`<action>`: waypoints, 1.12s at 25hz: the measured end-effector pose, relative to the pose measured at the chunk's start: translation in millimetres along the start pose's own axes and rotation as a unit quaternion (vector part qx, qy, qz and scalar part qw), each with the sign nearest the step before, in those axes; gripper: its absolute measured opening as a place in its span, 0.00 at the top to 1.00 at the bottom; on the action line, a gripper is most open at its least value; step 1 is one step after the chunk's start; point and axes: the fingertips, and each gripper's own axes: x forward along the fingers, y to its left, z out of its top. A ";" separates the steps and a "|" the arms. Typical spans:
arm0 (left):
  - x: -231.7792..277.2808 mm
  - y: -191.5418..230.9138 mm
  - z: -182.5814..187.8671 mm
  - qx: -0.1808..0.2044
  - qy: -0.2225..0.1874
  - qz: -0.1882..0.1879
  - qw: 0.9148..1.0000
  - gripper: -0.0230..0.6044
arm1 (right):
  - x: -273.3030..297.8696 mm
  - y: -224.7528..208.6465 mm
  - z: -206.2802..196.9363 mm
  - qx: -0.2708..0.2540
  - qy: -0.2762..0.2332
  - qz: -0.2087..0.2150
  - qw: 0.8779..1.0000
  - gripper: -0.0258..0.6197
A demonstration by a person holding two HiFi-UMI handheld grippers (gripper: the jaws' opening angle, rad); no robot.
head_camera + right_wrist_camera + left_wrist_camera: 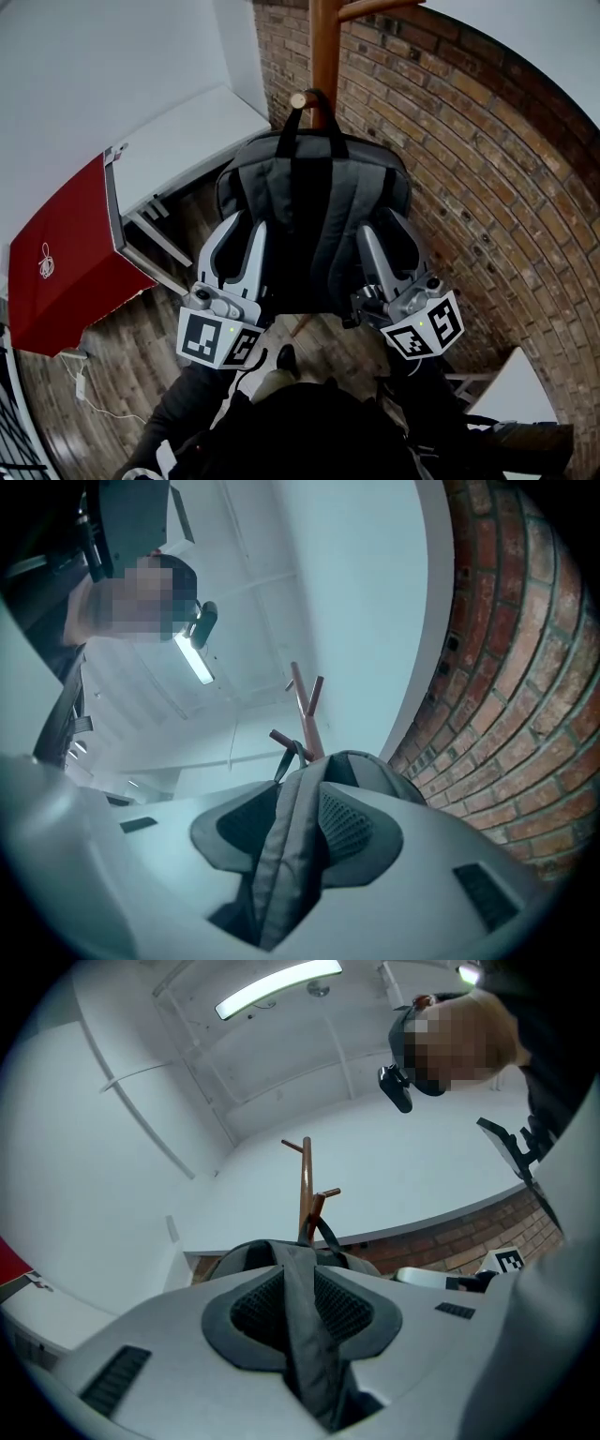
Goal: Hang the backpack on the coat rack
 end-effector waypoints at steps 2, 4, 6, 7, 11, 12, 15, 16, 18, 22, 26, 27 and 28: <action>-9.4 -4.6 -6.1 0.001 0.007 0.011 1.000 0.82 | -11.9 0.6 -7.2 0.005 0.011 -0.004 1.000 0.76; -19.2 -12.8 -11.9 0.008 0.014 0.017 1.000 0.82 | -25.0 3.0 -15.4 0.010 0.024 -0.007 1.000 0.76; -26.1 -22.3 -20.1 0.017 0.031 0.023 0.999 0.89 | -34.7 5.2 -22.8 0.016 0.038 -0.010 0.999 0.76; -28.3 -27.4 -24.8 0.020 0.042 0.025 0.999 0.92 | -38.5 6.7 -25.5 0.018 0.045 -0.010 0.999 0.76; -32.5 -46.9 -31.6 0.026 0.048 0.022 0.998 0.95 | -50.8 15.6 -28.2 -0.001 0.070 -0.004 0.998 0.87; -33.7 -50.0 -31.1 0.024 0.046 0.024 0.998 0.95 | -53.1 17.5 -27.9 -0.007 0.074 -0.003 0.997 0.90; -37.8 -63.7 -29.0 0.019 0.053 0.024 0.998 0.95 | -58.9 26.8 -27.7 -0.007 0.088 0.012 0.996 0.95; -37.8 -69.8 -26.9 0.021 0.051 0.018 0.998 0.95 | -60.1 30.9 -27.8 -0.005 0.093 0.018 0.995 0.95; -35.2 -78.3 -26.3 0.024 0.050 0.010 0.998 0.95 | -59.0 37.2 -27.4 -0.007 0.100 0.031 0.994 0.95; -30.5 -82.8 -35.8 0.028 0.067 0.016 0.997 0.95 | -53.6 43.2 -27.1 -0.013 0.106 0.053 0.993 0.95; -29.7 -92.6 -40.7 0.027 0.073 0.010 0.997 0.95 | -55.1 47.2 -28.2 -0.013 0.112 0.063 0.992 0.95; -29.7 -94.2 -40.9 0.025 0.074 0.009 0.997 0.95 | -55.1 48.4 -27.5 -0.014 0.111 0.065 0.992 0.95; -29.6 -95.2 -40.4 0.025 0.074 0.008 0.997 0.95 | -54.8 49.5 -26.7 -0.015 0.110 0.067 0.992 0.95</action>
